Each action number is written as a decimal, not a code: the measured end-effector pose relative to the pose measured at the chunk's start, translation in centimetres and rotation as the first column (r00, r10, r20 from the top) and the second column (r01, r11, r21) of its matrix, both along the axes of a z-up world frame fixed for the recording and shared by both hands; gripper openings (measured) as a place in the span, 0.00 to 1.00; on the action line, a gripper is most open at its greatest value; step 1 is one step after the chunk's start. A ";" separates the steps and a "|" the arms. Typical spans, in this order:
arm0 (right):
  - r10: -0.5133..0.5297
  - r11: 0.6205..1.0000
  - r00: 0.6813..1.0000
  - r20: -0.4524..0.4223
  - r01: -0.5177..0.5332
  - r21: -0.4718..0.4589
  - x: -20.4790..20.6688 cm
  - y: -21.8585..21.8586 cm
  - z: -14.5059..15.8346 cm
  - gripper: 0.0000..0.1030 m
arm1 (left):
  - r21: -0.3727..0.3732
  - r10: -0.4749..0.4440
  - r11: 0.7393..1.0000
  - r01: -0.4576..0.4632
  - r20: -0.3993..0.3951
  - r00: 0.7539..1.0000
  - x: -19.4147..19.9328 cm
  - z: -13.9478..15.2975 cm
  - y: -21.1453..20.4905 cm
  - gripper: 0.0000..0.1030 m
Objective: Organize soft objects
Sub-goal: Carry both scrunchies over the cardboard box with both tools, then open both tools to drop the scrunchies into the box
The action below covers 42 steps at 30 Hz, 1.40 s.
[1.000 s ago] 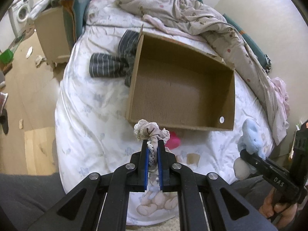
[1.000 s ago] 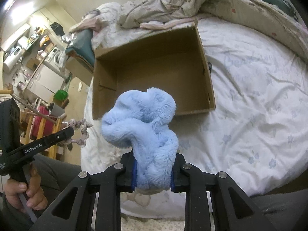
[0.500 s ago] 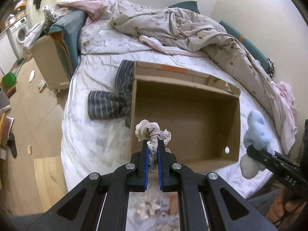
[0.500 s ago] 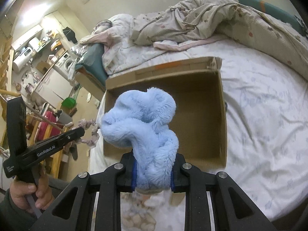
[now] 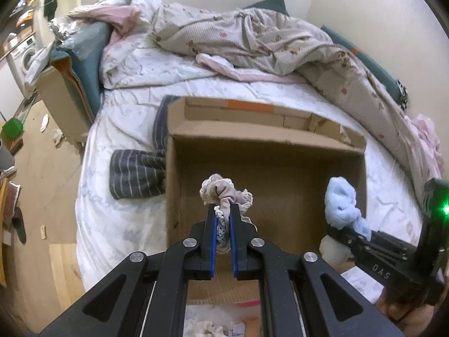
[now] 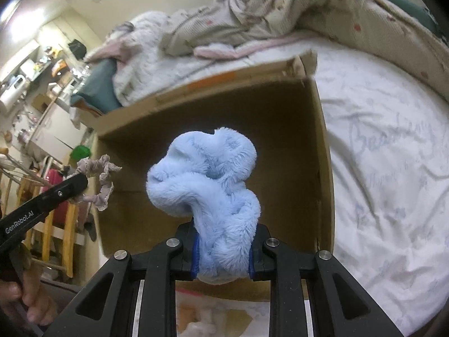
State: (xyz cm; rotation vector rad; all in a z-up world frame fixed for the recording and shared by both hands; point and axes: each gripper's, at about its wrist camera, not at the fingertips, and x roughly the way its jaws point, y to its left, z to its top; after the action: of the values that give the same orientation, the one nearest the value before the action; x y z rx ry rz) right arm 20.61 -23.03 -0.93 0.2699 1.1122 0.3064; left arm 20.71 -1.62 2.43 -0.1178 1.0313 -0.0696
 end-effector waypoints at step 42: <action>-0.035 0.999 0.993 -0.114 0.037 0.020 1.5 -0.8 -3.6 0.59 | 0.019 0.003 1.000 -0.002 -0.092 0.996 1.0 -5.6 -0.6 0.27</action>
State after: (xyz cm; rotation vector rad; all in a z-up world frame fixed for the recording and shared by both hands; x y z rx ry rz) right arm 22.09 -23.83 -4.54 0.3301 1.2151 0.2741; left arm 21.70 -2.19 -3.20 -0.1058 1.1234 -0.0525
